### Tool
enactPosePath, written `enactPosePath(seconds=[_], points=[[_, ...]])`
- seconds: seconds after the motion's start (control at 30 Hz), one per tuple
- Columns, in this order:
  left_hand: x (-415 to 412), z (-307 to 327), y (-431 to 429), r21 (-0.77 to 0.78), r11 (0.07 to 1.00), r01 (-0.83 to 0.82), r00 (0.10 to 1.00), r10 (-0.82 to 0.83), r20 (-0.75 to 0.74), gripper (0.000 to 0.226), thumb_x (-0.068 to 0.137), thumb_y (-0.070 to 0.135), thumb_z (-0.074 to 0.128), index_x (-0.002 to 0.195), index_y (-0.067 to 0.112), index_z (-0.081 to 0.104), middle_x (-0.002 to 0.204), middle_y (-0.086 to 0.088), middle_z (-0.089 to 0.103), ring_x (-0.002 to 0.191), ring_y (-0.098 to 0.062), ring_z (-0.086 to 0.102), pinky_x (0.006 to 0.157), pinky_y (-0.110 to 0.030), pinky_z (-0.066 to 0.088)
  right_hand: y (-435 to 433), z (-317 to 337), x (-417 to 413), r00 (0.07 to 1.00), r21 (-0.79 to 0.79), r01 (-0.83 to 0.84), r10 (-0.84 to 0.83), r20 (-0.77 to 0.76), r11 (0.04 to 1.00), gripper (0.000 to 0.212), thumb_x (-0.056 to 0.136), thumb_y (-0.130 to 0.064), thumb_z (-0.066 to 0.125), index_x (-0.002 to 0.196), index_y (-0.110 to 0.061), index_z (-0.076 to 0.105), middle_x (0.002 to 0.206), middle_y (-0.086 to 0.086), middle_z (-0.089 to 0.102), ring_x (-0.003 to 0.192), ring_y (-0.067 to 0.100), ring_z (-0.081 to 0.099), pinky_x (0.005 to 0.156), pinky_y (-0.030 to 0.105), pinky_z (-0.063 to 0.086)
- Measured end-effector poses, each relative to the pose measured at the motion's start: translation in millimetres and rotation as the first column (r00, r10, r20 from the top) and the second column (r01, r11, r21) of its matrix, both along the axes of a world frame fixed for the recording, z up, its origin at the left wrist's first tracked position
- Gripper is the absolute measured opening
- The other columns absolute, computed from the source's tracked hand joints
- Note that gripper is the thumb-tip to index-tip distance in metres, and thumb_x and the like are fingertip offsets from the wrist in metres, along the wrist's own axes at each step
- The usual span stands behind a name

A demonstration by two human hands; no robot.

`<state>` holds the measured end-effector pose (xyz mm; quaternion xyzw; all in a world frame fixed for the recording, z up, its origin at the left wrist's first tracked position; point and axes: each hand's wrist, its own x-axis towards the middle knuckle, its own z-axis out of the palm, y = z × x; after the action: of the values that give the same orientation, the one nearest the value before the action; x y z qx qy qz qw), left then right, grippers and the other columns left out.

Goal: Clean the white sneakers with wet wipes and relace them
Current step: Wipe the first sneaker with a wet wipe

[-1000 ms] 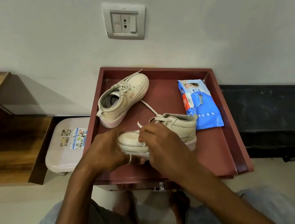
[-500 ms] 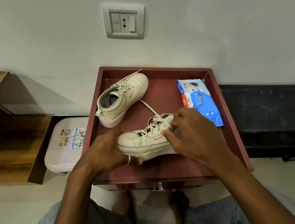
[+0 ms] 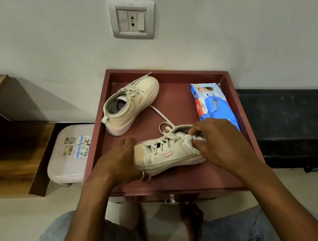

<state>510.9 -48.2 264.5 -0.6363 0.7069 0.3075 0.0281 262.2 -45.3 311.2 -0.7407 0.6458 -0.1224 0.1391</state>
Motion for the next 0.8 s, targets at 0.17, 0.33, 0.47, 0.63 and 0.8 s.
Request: enactPosePath(seconds=[0.17,0.33,0.47,0.63,0.8], points=[[-15.7,-1.0,-0.4,-0.051,0.996,0.071,0.99,-0.065,0.123,0.115,0.066,0.056,0.087,0.154,0.019,0.023,0.155,0.0,0.037,0.133,-0.028,0.049,0.102,-0.044,0.048,4.0,-2.2,8.3,0.998,0.087,-0.055,0.058,-0.028,0.995,0.012,0.084,-0.033,0.07,0.093,-0.026,0.074,0.089,-0.001,0.073,0.087,0.021,0.066,0.075,0.038,0.053],[-25.1,-2.1,-1.8,-0.075,0.992,0.101,0.989,-0.092,0.119,0.112,0.071,0.056,0.084,0.158,0.025,0.022,0.16,0.008,0.031,0.143,-0.019,0.038,0.099,-0.045,0.048,4.6,-9.5,27.2,0.999,-0.066,-0.012,0.015,0.05,0.998,0.015,0.084,-0.03,0.071,0.098,-0.023,0.071,0.092,0.0,0.071,0.088,0.023,0.065,0.073,0.036,0.05],[-23.1,-3.5,-1.9,-0.082,0.992,0.097,0.99,-0.088,0.109,0.107,0.069,0.054,0.085,0.156,0.025,0.029,0.157,0.007,0.036,0.14,-0.02,0.041,0.097,-0.044,0.049,4.8,-6.2,18.5,0.999,-0.013,-0.031,0.031,0.035,0.999,0.01,0.083,-0.027,0.07,0.09,-0.022,0.066,0.087,-0.001,0.067,0.085,0.021,0.062,0.073,0.038,0.051],[-22.9,-5.9,-2.7,-0.081,0.991,0.103,0.99,-0.094,0.105,0.11,0.068,0.055,0.086,0.156,0.024,0.027,0.157,0.006,0.036,0.14,-0.021,0.041,0.098,-0.044,0.049,2.0,9.2,-13.2,0.982,0.134,-0.048,0.072,-0.176,0.99,0.011,0.084,-0.03,0.068,0.094,-0.031,0.07,0.096,-0.001,0.071,0.098,0.017,0.064,0.074,0.028,0.052],[-23.3,-6.3,-4.3,-0.081,0.99,0.113,0.989,-0.104,0.1,0.109,0.07,0.052,0.086,0.157,0.022,0.028,0.157,0.004,0.038,0.14,-0.021,0.042,0.099,-0.042,0.048,-0.2,-3.3,25.5,0.995,0.031,-0.034,0.031,0.098,0.999,0.011,0.08,-0.023,0.074,0.091,-0.026,0.074,0.084,-0.001,0.074,0.083,0.018,0.068,0.074,0.037,0.055]])
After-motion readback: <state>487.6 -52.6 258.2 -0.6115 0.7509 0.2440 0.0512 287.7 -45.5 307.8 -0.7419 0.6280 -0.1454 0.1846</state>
